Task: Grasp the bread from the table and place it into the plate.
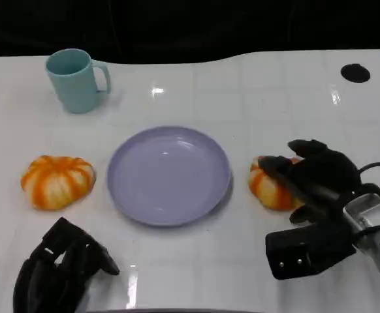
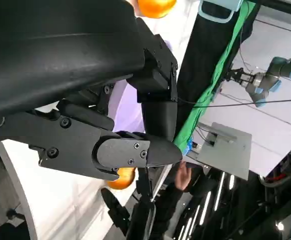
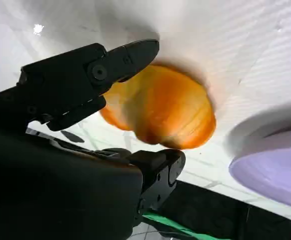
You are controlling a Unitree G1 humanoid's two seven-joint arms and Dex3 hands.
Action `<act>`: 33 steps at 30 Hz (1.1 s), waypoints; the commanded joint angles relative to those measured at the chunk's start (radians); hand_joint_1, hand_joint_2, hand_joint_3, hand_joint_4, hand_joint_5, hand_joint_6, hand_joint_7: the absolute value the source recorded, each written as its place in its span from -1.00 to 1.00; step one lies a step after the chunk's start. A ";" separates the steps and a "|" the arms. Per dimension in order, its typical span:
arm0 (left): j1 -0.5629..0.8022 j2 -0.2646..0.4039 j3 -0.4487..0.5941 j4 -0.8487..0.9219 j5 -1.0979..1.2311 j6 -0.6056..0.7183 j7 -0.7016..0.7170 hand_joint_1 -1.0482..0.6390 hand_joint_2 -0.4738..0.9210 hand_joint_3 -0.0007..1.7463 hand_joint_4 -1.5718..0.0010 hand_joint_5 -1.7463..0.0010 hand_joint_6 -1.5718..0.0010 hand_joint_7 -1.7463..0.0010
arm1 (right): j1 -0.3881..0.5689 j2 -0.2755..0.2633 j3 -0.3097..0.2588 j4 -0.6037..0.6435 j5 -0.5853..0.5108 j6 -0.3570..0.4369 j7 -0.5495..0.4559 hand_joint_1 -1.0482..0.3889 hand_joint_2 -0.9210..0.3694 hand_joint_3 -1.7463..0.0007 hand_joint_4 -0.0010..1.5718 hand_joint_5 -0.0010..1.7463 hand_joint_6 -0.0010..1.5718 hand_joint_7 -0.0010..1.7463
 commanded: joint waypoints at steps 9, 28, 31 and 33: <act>0.011 0.015 -0.004 -0.023 -0.004 0.010 0.013 -0.46 1.00 -0.64 0.18 -1.00 0.37 -0.76 | -0.071 0.049 0.018 0.110 0.055 -0.021 -0.031 -0.26 -0.82 0.99 -0.69 -0.97 -0.68 -0.99; 0.020 0.014 -0.002 -0.030 -0.021 0.014 0.002 -0.44 1.00 -0.66 0.18 -1.00 0.38 -0.77 | -0.142 0.120 0.027 0.360 0.149 -0.161 -0.233 0.13 -0.85 1.00 0.00 -0.93 0.04 -0.94; 0.024 0.015 -0.005 -0.036 -0.016 0.008 0.009 -0.45 1.00 -0.66 0.18 -1.00 0.37 -0.78 | -0.145 0.113 0.040 0.382 0.137 -0.221 -0.361 0.18 -0.91 0.98 0.36 -0.87 0.30 -0.92; 0.030 0.013 -0.009 -0.046 -0.007 0.000 0.021 -0.45 1.00 -0.64 0.18 -1.00 0.37 -0.79 | -0.149 0.109 0.047 0.400 0.128 -0.273 -0.455 0.20 -0.96 0.98 0.56 -0.73 0.47 -0.92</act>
